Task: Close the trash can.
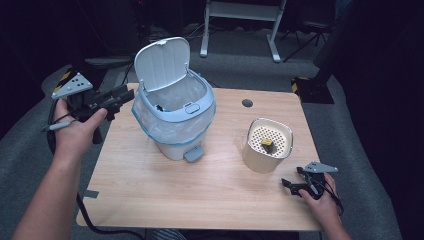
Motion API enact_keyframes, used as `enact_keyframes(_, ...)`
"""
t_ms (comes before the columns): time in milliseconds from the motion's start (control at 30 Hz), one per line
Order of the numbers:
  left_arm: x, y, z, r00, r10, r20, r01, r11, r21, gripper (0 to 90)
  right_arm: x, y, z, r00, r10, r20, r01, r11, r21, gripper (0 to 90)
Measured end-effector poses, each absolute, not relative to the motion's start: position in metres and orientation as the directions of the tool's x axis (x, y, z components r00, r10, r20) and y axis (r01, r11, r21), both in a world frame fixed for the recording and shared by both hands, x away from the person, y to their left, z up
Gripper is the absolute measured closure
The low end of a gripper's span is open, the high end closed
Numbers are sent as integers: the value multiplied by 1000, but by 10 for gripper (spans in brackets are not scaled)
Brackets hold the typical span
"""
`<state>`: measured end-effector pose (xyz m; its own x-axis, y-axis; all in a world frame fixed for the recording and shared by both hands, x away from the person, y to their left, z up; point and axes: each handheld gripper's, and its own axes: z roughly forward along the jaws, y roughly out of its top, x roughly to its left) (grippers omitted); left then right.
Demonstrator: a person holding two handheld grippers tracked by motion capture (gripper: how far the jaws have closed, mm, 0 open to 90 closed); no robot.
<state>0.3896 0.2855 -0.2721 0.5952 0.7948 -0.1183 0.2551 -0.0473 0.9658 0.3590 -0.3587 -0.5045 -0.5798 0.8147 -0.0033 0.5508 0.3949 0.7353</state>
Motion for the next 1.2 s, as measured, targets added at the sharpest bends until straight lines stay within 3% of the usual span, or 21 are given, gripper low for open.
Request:
enact_keyframes(100,395,288,-265,568,817,-101,258,-60,964,851,359,-359,-505,-580,815,-3,551,395,735,144)
enact_keyframes(167,400,290,-260,554,827,-100,255,-54,965,898,359,-359,-505,-580,815,-3,550,395,736,144)
enact_keyframes(800,462,289,-238,504,852,-140,277,-6,961,900,359,-359,-505,-580,815,-3,550,395,736,143)
enact_keyframes(1200,471,283,-225,545,826,-142,282,-21,959,900,359,-359,-505,-580,815,-3,551,395,735,143)
